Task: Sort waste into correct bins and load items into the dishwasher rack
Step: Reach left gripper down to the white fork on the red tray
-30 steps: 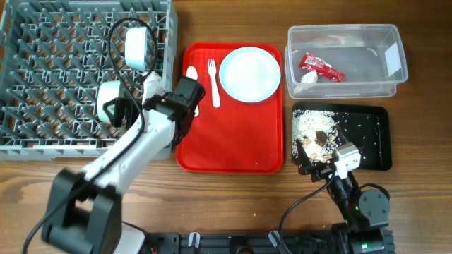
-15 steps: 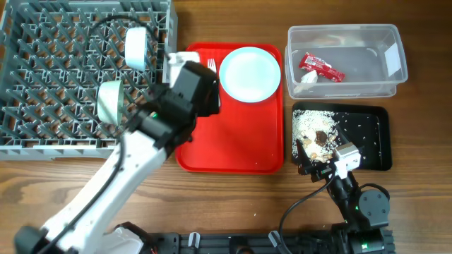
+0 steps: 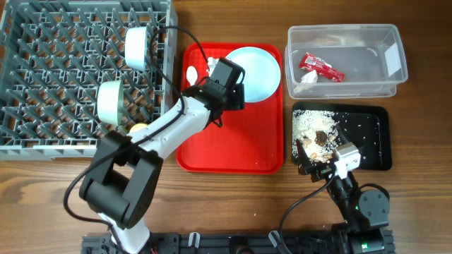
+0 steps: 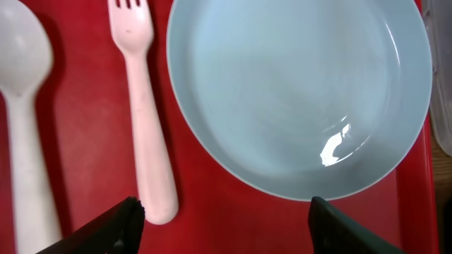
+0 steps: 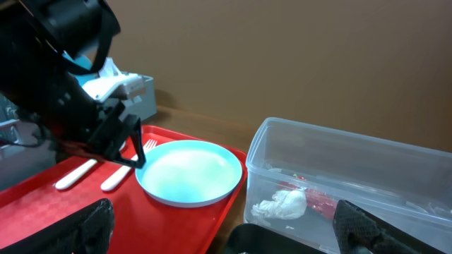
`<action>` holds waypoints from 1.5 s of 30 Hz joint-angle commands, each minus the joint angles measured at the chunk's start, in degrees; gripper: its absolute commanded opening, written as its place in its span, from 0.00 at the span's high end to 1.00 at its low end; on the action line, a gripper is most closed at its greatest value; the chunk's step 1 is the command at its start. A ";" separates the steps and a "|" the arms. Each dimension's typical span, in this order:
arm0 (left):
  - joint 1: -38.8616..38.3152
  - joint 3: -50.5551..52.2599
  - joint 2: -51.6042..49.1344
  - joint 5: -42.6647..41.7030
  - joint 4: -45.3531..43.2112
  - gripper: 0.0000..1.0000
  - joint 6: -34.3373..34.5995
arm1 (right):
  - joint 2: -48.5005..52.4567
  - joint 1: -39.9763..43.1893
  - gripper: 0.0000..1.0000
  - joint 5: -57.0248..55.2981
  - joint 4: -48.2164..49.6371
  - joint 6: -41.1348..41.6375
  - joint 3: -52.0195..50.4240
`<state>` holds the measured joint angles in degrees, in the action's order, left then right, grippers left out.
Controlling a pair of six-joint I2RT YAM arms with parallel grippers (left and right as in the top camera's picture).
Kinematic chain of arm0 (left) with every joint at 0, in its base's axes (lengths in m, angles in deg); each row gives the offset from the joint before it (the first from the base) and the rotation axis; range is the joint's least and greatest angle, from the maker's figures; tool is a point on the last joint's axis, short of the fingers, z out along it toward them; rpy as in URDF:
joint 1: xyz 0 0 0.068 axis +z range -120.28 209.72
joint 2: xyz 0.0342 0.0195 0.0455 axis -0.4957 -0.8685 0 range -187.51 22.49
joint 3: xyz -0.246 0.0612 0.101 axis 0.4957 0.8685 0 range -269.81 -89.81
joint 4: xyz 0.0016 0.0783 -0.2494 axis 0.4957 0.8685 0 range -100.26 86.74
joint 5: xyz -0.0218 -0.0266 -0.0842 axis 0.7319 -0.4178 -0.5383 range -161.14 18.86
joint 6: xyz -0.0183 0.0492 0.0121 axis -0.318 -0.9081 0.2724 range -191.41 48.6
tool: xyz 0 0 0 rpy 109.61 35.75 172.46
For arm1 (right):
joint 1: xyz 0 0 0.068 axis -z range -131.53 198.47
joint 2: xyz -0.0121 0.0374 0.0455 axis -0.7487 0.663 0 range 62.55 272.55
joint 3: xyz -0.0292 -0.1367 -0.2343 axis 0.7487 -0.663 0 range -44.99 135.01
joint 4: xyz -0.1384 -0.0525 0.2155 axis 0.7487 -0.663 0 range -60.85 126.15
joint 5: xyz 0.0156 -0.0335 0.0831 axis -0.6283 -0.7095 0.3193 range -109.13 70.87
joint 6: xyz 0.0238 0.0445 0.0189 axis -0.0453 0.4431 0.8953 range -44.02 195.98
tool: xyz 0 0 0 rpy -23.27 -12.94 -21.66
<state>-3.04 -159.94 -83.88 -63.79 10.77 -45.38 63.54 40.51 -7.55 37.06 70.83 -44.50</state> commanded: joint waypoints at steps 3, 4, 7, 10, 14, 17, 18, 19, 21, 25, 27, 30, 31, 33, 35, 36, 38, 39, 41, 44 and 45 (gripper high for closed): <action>-0.37 -0.24 -4.20 -4.33 -3.21 0.41 4.92 | -0.72 0.33 0.00 0.90 0.15 0.79 -0.20; -0.37 -0.24 -4.92 -4.35 -3.30 0.42 4.92 | -0.72 0.33 0.00 0.87 0.15 0.79 -0.20; -0.42 -0.24 -6.99 -4.33 -3.67 0.45 4.90 | -0.72 0.33 0.00 0.87 0.15 0.79 -0.20; -0.42 -0.24 -9.29 -4.33 -5.49 0.47 4.92 | -0.72 0.33 0.00 0.87 0.15 0.79 -0.20; -0.52 -0.24 -10.34 -5.01 -8.66 0.59 4.96 | -0.72 0.33 0.00 0.87 0.15 0.79 -0.20; -0.96 -0.24 -10.32 -5.60 -5.86 0.70 4.90 | -0.72 0.33 0.00 0.87 0.17 0.76 -0.20; -1.11 -0.24 -10.32 -5.60 -4.48 0.73 4.90 | -0.72 0.33 0.00 0.90 0.15 0.79 -0.20; -1.25 -0.24 -10.32 -5.60 -3.30 0.75 4.90 | -0.72 0.33 0.00 0.87 0.15 0.79 -0.20; -1.49 -0.26 -10.21 -5.57 -0.74 0.79 4.63 | -0.72 0.33 0.00 0.87 0.15 0.79 -0.20; -1.49 -0.63 -8.17 -4.87 4.74 0.75 4.37 | -0.72 0.33 0.00 0.87 0.15 0.79 -0.20; -1.49 -1.07 -6.54 -4.90 6.69 0.82 4.26 | -0.72 0.33 0.00 0.90 0.15 0.79 -0.20; -1.49 -1.49 -3.02 -4.87 7.37 0.67 4.26 | -0.72 0.33 0.00 0.87 0.15 0.76 -0.20; -1.49 -1.49 -1.95 -4.92 6.54 0.63 4.26 | -0.72 0.33 0.00 0.87 0.15 0.76 -0.20; -1.49 -1.49 0.00 -4.59 4.55 0.58 4.24 | -0.72 0.33 0.00 0.87 0.15 0.79 -0.20; -1.46 -1.49 1.40 -2.05 2.32 0.56 4.26 | -0.72 0.33 0.00 0.87 0.15 0.79 -0.20; -1.38 -1.49 1.64 0.15 1.29 0.55 4.26 | -0.72 0.33 0.00 0.87 0.15 0.79 -0.20; -0.87 -1.46 1.51 3.76 -0.50 0.52 4.26 | -0.72 0.33 0.00 0.87 0.15 0.79 -0.20; -0.57 -1.46 1.16 4.63 -0.76 0.52 4.26 | -0.72 0.33 0.00 0.87 0.15 0.76 -0.20; 0.31 -1.46 0.22 5.64 -0.98 0.51 4.24 | -0.72 0.33 0.00 0.87 0.15 0.79 -0.20; 2.40 -1.46 -2.14 5.62 -1.14 0.51 3.28 | -0.72 0.33 0.00 0.90 0.15 0.79 -0.20; 3.23 -1.46 -2.93 5.60 -1.14 0.51 3.10 | -0.72 0.33 0.00 0.87 0.15 0.79 -0.20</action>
<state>-2.60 -161.45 -83.68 -61.03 9.72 -40.97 63.54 40.51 -7.55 37.06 70.83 -44.50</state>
